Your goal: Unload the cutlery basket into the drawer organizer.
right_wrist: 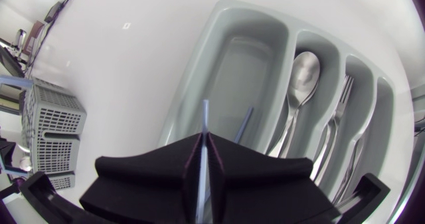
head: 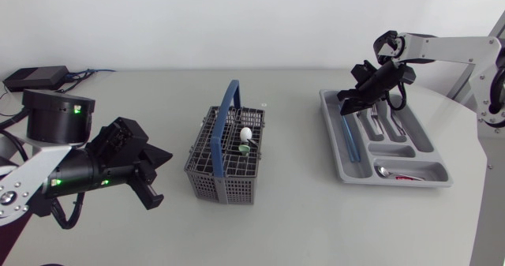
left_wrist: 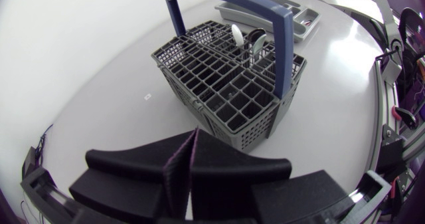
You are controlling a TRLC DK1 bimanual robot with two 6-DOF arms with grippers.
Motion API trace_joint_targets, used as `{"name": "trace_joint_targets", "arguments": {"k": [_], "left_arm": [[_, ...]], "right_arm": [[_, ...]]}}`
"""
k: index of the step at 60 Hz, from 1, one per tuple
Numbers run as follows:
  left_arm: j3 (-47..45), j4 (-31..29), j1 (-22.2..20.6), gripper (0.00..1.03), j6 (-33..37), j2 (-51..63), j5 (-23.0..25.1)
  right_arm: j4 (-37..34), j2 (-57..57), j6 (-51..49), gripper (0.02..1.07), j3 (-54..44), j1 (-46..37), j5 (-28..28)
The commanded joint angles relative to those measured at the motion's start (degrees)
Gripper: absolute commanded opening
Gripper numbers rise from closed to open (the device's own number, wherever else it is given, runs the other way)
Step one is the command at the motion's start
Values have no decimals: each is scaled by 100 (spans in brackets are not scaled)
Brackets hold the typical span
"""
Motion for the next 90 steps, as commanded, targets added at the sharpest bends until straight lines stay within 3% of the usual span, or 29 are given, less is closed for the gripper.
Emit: {"name": "trace_joint_targets", "arguments": {"k": [1, 5, 8, 21, 35, 37, 47, 59, 77, 90], "left_arm": [[-109, 17, 9, 21, 90, 10, 31], [-162, 17, 0, 21, 90, -16, 31], [-233, -1, -9, 21, 90, -69, 31], [-426, -53, -176, 21, 152, -210, 67], [-461, 70, -598, 21, 187, 80, 67], [-452, 122, -677, 21, 187, 194, 67], [-400, 465, -809, 21, 178, 801, 67], [-391, 782, -853, 21, 152, 1135, 67], [-356, 1204, -686, 21, 125, 1390, 67], [-197, 1432, -413, 21, 205, 1697, 67]], "right_arm": [[245, -33, 190, 44, -156, -19, 205], [588, -438, 199, 75, -578, 104, 389], [966, -851, 199, 87, -1008, 253, 600], [1643, -1897, 269, 88, -2001, 1036, 442], [1950, -1730, 489, 87, -1843, 1739, 143], [1950, -1563, 550, 84, -1703, 1783, 29], [1950, -912, 753, 45, -1096, 1906, -463], [1889, -367, 893, 13, -622, 2073, -806], [1124, 195, 955, 12, 38, 2292, -1826], [957, -517, 612, 10, -894, 2240, -2344]]}}
